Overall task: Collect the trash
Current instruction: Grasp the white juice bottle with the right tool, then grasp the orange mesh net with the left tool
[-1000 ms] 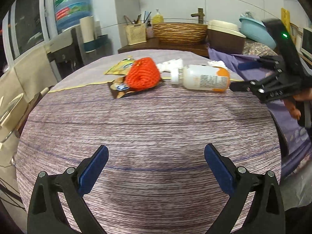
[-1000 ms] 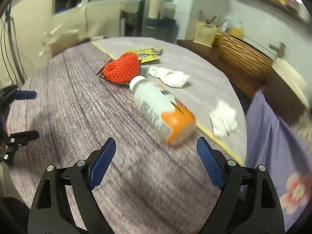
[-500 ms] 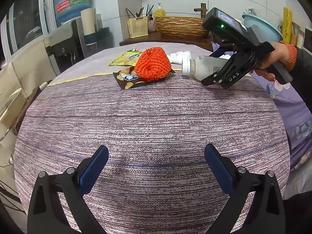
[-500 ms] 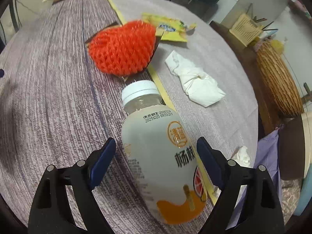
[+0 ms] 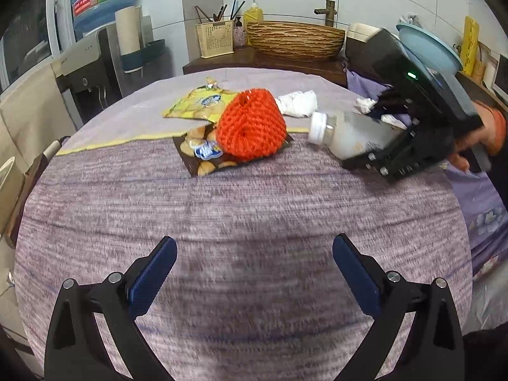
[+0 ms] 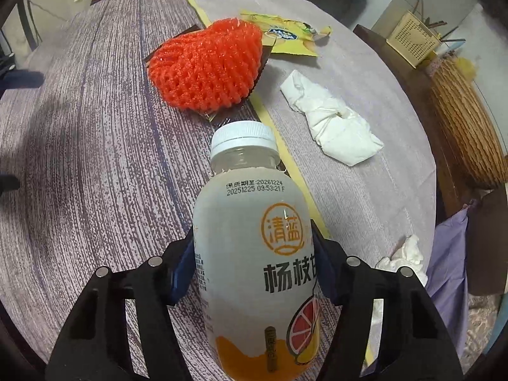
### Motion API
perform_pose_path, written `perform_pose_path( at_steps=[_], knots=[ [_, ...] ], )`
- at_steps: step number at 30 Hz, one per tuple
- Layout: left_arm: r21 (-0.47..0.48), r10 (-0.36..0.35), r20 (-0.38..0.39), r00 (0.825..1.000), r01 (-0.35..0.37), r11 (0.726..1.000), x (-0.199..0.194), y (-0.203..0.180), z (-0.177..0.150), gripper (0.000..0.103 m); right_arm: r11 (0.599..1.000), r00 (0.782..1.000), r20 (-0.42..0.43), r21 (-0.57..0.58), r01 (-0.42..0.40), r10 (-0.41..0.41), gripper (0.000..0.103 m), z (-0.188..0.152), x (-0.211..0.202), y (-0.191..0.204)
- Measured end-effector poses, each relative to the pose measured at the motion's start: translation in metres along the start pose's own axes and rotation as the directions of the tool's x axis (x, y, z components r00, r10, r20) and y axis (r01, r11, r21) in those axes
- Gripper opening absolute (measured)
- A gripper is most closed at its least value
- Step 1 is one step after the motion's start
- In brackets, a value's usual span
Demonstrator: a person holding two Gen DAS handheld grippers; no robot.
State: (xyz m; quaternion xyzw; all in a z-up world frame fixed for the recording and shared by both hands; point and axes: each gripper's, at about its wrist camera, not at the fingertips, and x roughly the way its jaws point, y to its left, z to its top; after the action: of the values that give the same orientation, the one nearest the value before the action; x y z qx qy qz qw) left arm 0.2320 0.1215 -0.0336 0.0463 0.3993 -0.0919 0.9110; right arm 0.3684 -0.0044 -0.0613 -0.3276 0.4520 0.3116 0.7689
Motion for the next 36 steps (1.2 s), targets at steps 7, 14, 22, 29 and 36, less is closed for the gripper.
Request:
perform_pose_path(
  at_steps=[7,14,22,29,36],
  knots=[
    [-0.042,0.007,-0.012,1.000,-0.007,0.999,0.031,0.010,0.039,0.097,0.989,0.990,0.137,0.147,-0.028,0.008,0.064,-0.028,-0.036,-0.003],
    [-0.100,-0.015,-0.013,1.000,0.014,0.995,0.066,0.010,0.081,0.097,0.972,0.965,0.260,0.233,-0.039,-0.023,0.064,-0.061,-0.068,0.011],
    [-0.101,0.026,-0.031,0.999,-0.029,0.994,0.097,0.001,0.100,0.088,0.940,0.939,0.337,0.337,-0.055,-0.066,0.064,-0.097,-0.090,0.020],
    [-0.154,0.020,-0.002,1.000,-0.020,0.988,0.087,0.001,0.086,0.037,0.885,0.922,0.368,0.460,-0.068,-0.120,0.064,-0.133,-0.093,0.015],
    [-0.117,0.039,0.099,0.994,-0.027,0.993,0.030,-0.014,0.067,0.035,0.818,0.905,0.389,0.569,-0.087,-0.174,0.064,-0.170,-0.095,0.015]
  ],
)
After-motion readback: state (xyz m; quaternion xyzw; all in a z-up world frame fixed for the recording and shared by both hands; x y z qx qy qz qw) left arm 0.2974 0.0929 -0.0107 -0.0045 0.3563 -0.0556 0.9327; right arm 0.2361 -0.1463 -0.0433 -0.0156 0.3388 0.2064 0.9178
